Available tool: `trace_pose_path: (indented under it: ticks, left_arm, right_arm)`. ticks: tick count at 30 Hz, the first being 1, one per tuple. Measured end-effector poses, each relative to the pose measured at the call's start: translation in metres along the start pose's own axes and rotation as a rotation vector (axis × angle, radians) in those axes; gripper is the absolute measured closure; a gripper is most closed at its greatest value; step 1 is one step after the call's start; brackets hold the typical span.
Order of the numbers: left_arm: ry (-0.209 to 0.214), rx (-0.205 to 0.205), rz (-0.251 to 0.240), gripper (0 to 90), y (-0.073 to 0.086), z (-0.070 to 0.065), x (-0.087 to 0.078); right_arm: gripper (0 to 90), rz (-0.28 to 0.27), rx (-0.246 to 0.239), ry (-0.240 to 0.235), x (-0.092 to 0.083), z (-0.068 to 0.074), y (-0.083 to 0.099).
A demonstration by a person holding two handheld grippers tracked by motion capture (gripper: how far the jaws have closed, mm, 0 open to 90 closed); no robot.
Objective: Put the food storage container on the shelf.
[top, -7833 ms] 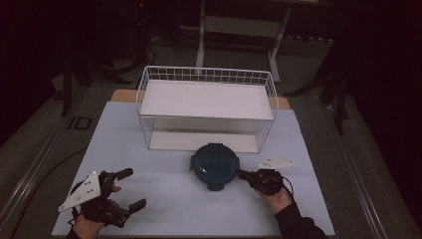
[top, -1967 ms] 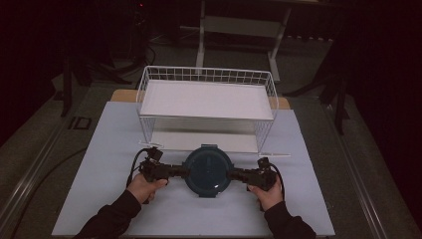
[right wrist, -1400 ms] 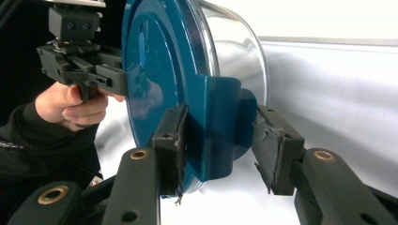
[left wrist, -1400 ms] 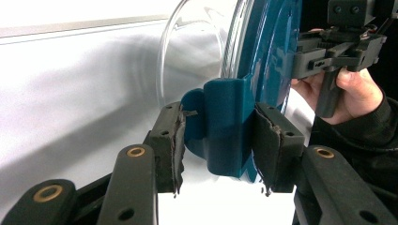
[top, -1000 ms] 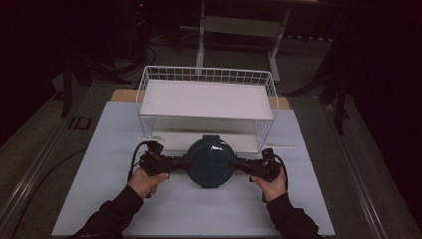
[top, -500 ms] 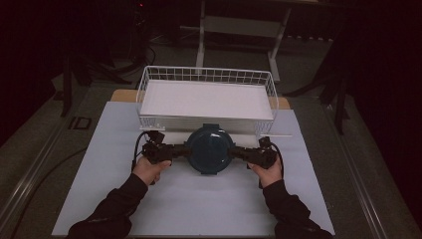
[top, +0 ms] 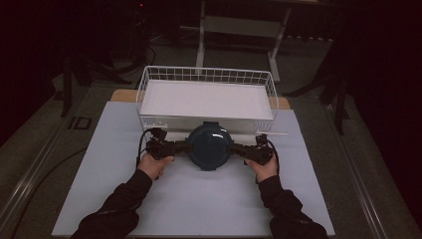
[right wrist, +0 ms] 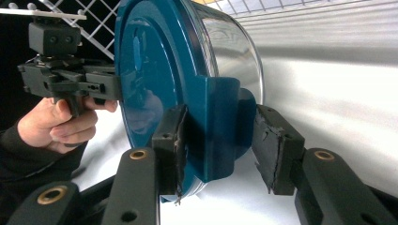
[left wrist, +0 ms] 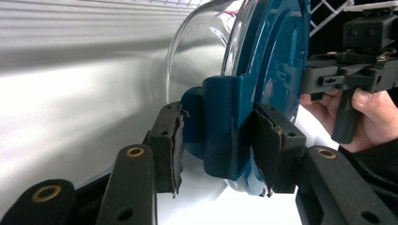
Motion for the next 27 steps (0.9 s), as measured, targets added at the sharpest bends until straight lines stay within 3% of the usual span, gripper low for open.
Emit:
trace_pose_path:
  ticks: [6,13,17,21,24,27]
  left_arm:
    - [-0.015,0.005,-0.002,55.7,-0.0014,0.0056,0.0032]
    - [-0.002,0.017,-0.013,55.1,-0.0043,0.0067,0.0040]
    - [0.005,0.012,-0.031,54.4,-0.0048,0.0076,0.0055]
    - [0.012,-0.007,-0.030,53.5,-0.0037,0.0094,0.0067]
    - [0.017,-0.012,-0.042,52.3,-0.0026,0.0111,0.0082]
    - [0.025,-0.027,-0.058,50.8,-0.0019,0.0119,0.0095]
  right_arm:
    - [56.3,0.001,0.017,0.009,0.0032,-0.0035,-0.0008]
    - [55.9,-0.021,0.003,0.014,0.0050,-0.0065,-0.0044]
    - [55.3,-0.025,0.031,0.009,0.0050,-0.0087,-0.0033]
    - [53.5,-0.027,-0.018,0.059,0.0046,-0.0074,-0.0062]
    - [53.3,-0.035,0.001,0.062,0.0049,-0.0086,-0.0062]
    - [53.8,-0.054,-0.019,0.087,0.0044,-0.0078,-0.0071]
Point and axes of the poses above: each handheld gripper's, and its own axes: x roughly forward along the jaws, y roughly out of its underside, z roughly to its left, the point moved 8 cm from there along x, roughly forward along the jaws, and after that the axes turned 6 degrees about z, right-handed, at the moved point
